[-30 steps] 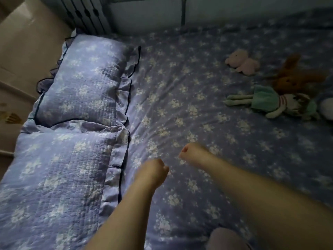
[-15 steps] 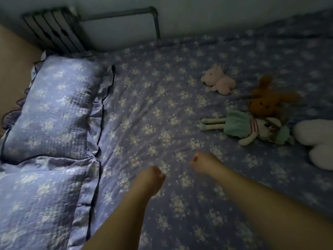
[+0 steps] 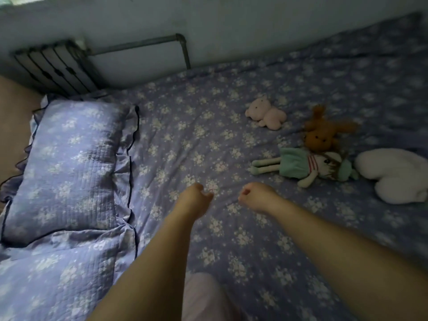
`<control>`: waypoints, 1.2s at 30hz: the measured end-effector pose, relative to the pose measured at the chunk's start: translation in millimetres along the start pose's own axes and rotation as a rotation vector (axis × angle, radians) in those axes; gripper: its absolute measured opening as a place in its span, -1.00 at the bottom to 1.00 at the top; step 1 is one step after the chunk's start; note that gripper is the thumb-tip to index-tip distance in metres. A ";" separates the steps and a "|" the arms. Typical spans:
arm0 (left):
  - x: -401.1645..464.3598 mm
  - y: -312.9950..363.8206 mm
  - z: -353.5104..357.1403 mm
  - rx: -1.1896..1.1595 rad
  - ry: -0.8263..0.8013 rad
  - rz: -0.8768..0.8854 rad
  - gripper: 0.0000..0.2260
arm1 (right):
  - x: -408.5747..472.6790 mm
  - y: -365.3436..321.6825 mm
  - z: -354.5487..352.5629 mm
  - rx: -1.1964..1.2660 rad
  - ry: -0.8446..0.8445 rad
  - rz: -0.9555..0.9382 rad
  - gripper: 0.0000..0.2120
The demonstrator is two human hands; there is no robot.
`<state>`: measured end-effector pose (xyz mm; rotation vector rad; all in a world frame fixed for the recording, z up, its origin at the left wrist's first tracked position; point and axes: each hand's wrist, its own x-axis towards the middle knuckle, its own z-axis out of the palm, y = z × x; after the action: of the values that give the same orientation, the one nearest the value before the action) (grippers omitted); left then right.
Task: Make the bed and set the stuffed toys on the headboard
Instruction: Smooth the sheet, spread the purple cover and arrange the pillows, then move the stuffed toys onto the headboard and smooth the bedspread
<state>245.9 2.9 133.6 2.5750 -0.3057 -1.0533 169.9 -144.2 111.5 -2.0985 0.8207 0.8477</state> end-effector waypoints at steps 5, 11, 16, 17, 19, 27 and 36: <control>46.3 22.1 -22.8 0.119 -0.105 0.104 -0.54 | 19.5 -15.0 -24.6 0.068 0.084 0.100 -0.73; 94.4 57.4 -47.7 0.221 -0.251 0.253 -0.55 | 46.4 -19.0 -48.9 0.177 0.255 0.186 -0.78; 110.1 69.1 -60.5 0.243 -0.288 0.306 -0.55 | 54.2 -17.3 -56.8 0.232 0.325 0.248 -0.68; 110.1 69.7 -61.7 0.241 -0.288 0.310 -0.55 | 54.5 -14.1 -57.6 0.239 0.316 0.275 -0.66; 107.8 74.6 -63.0 0.242 -0.285 0.326 -0.55 | 52.6 -3.4 -59.7 0.244 0.286 0.350 -0.62; 99.6 119.1 -72.9 0.062 -0.225 0.307 -0.55 | 51.4 56.9 -78.9 0.357 0.290 0.352 -0.76; 142.4 193.0 -41.5 -0.070 -0.133 0.211 -0.57 | 124.4 145.7 -140.0 0.278 0.350 0.361 -0.68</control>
<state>362.0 -210.7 145.8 2.3542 -0.5507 -1.1369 175.3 -369.0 35.6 -1.9010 1.4476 0.5070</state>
